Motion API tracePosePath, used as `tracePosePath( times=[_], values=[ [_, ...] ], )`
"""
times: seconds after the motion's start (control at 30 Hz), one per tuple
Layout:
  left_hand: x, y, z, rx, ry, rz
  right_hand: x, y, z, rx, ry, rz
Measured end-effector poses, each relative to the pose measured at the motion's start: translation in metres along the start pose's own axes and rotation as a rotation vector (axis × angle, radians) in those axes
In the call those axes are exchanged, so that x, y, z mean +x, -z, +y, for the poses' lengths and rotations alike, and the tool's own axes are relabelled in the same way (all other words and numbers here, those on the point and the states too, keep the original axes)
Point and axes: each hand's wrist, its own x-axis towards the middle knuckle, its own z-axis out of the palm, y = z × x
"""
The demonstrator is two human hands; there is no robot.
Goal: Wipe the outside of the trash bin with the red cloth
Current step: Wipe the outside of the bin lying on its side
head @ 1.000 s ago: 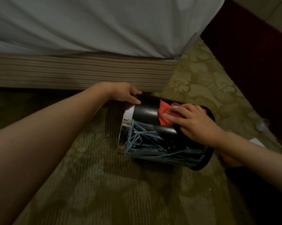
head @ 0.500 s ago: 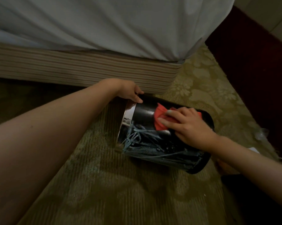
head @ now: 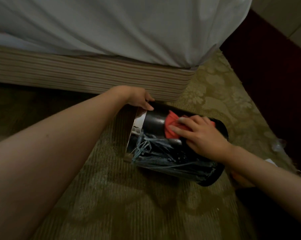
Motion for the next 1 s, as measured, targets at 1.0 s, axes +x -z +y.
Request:
tracePosePath(
  times=[1.0],
  values=[
    [-0.007, -0.007, 0.001, 0.011, 0.006, 0.003, 0.053, -0.001, -0.037, 0.11, -0.021, -0.036]
  ],
)
